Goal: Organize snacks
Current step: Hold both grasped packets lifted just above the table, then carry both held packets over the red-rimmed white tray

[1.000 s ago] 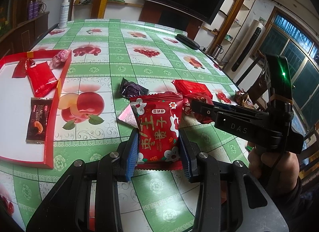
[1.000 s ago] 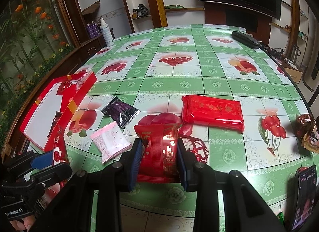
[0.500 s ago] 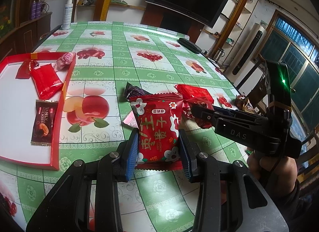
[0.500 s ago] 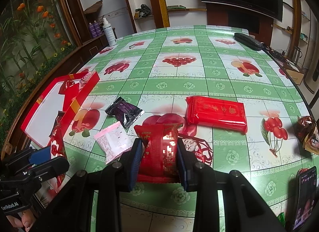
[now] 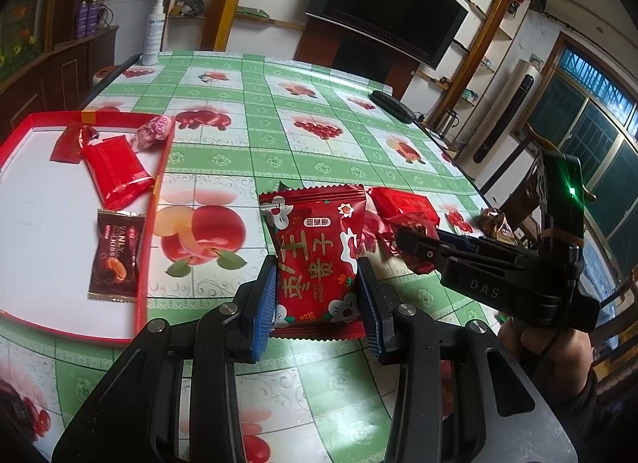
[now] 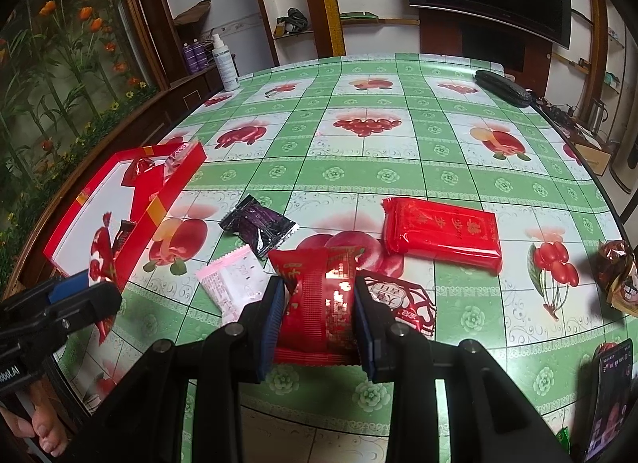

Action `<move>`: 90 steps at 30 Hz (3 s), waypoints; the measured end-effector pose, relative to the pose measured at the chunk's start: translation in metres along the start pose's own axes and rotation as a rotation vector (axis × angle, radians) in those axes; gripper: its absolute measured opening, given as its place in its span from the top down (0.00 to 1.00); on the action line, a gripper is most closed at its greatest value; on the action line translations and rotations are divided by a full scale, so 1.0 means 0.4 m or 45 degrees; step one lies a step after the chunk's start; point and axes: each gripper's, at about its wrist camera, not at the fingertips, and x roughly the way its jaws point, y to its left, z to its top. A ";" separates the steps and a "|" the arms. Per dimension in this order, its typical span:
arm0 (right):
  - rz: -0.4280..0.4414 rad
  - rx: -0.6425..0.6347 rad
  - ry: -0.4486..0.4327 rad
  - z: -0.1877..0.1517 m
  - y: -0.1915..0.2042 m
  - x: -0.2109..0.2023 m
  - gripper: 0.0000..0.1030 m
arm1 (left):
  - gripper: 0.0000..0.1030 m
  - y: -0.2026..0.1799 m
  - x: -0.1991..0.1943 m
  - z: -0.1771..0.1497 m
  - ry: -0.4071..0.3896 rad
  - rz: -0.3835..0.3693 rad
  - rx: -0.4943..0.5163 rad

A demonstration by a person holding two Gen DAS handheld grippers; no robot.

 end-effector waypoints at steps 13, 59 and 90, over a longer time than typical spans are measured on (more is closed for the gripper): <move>0.009 -0.027 -0.004 0.010 0.021 0.002 0.65 | 0.64 0.050 -0.036 0.028 -0.053 0.045 -0.048; 0.128 -0.209 -0.011 0.074 0.180 0.011 0.65 | 0.64 0.158 -0.097 0.027 -0.109 0.143 -0.205; 0.644 -0.248 0.251 0.272 0.450 0.241 0.65 | 0.64 0.366 -0.069 0.014 -0.097 0.519 -0.501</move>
